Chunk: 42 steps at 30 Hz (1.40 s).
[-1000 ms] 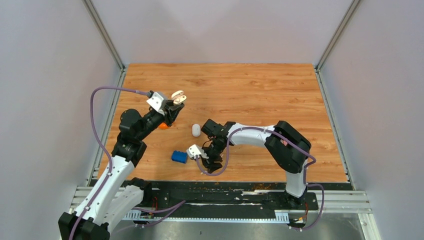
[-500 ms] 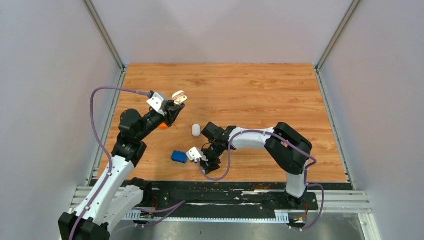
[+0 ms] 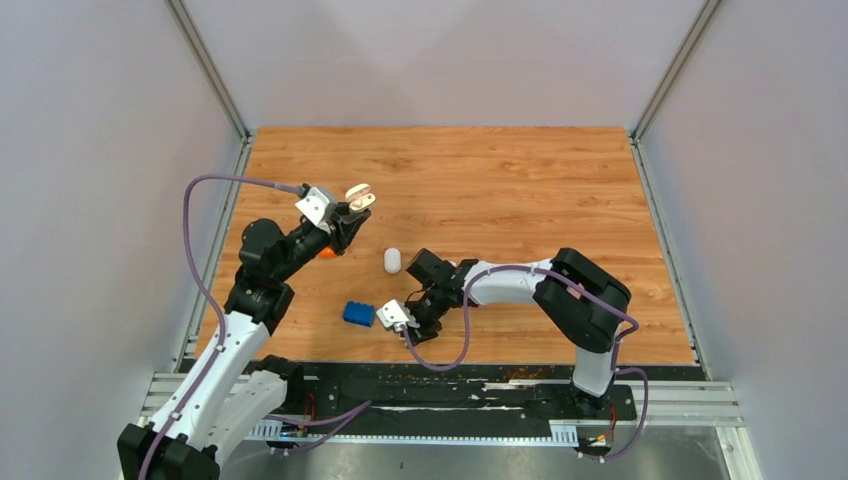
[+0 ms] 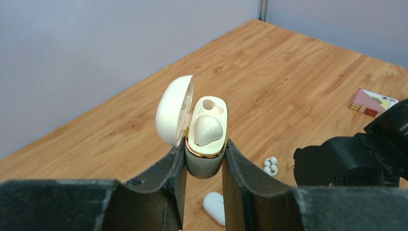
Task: Insert the wireless bluetooth earbuds into the charging case
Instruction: Pick up the earbud from the center of the board.
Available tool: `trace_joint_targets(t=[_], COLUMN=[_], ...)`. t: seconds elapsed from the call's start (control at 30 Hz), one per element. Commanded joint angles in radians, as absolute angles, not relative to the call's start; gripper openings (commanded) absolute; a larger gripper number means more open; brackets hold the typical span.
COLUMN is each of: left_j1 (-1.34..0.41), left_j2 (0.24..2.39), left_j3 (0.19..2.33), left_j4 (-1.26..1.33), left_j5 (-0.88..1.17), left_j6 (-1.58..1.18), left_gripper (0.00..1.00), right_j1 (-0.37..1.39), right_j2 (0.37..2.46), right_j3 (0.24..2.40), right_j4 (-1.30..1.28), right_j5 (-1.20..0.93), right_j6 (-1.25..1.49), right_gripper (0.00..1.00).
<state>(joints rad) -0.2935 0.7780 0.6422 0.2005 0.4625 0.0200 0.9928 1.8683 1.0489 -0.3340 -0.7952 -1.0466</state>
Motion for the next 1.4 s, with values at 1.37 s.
trace_joint_targets(t=[1.37], left_j1=[-0.290], left_j2=[0.876], left_j3=[0.638], left_j4=[0.319], left_j5=[0.515], left_j6=[0.017], left_gripper=[0.09], right_j1=[0.899], right_j2=[1.736], right_j3=[0.910], right_j4=[-0.282], right_j5=[-0.535], right_j6=[-0.676], right_gripper=[0.41])
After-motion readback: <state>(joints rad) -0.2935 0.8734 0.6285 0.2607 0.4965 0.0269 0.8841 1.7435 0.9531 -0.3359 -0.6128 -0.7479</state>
